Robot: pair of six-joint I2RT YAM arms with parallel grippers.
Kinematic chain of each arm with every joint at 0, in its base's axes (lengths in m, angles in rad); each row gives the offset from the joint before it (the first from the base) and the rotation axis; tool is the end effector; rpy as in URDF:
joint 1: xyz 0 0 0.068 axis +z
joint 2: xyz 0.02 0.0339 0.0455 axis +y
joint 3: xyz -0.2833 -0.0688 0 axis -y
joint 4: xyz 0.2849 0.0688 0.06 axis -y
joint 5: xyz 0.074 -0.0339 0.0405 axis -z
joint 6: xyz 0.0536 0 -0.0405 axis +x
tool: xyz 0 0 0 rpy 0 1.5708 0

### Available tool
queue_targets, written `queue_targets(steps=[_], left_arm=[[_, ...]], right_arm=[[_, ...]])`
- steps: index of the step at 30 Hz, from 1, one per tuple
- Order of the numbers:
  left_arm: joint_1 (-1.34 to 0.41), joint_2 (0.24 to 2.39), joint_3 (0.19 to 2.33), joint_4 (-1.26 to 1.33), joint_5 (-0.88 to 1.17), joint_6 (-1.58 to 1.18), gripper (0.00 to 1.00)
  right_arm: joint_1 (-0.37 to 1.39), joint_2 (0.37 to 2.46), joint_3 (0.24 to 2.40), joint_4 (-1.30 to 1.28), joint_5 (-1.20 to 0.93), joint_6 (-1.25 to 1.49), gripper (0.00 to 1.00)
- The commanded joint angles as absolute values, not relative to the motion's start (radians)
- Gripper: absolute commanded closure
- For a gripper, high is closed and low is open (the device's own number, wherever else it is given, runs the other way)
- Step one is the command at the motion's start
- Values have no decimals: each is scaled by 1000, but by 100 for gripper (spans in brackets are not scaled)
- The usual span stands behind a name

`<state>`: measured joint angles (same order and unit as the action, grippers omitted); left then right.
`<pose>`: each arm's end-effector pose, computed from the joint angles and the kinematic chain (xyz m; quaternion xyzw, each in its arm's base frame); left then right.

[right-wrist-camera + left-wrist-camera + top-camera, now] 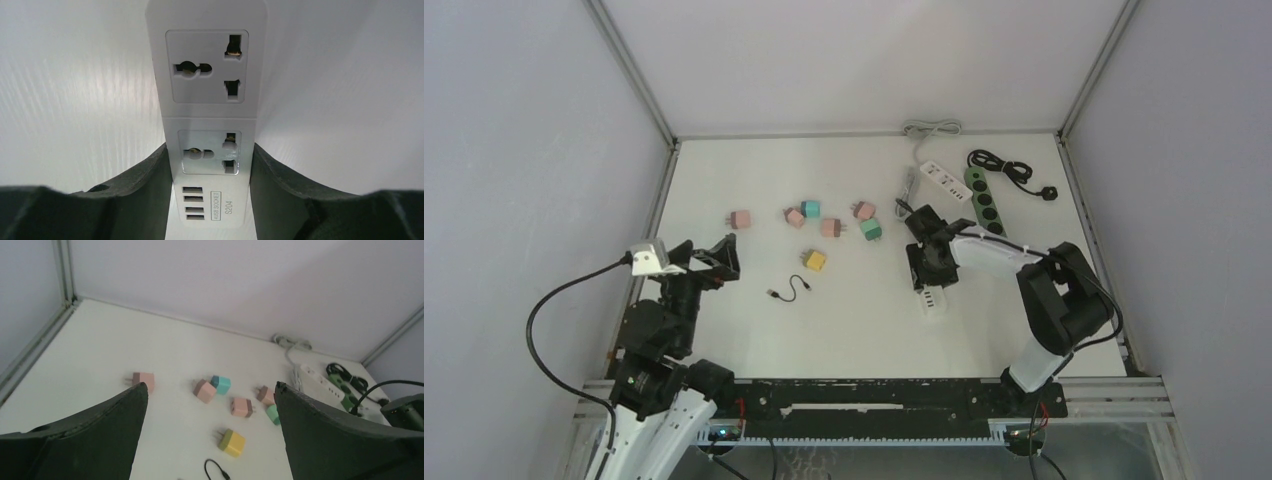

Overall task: Insert the plug
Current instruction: Move the socket to the center of the board.

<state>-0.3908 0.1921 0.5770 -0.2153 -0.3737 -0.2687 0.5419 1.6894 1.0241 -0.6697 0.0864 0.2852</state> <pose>0.1051 -0.0221 0.3511 -0.1031 0.6409 -0.1299 0.7495 0.2975 0.1737 0.1423 -0.1220 0.9846 0.0080 0.1248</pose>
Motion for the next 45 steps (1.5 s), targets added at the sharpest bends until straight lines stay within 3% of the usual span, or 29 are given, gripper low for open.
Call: queue_targets(steps=[1, 9, 17, 24, 26, 40, 45], left_arm=[[-394, 281, 671, -330, -270, -337, 0], [-394, 397, 712, -472, -221, -421, 0], [-394, 541, 736, -526, -144, -473, 0], [-396, 673, 749, -513, -68, -522, 0], [-397, 703, 749, -502, -62, -533, 0], [-472, 972, 776, -447, -74, -549, 0], [-478, 1088, 848, -449, -69, -538, 0]], right_arm=[[590, 1589, 941, -635, 123, 432, 62], [683, 1551, 873, -591, 151, 507, 59], [728, 1504, 852, -536, 152, 536, 35], [729, 1446, 811, -487, 114, 532, 27], [729, 1435, 795, -465, 101, 534, 19], [771, 1423, 769, -303, -36, 514, 17], [766, 1354, 738, -292, 3, 501, 11]])
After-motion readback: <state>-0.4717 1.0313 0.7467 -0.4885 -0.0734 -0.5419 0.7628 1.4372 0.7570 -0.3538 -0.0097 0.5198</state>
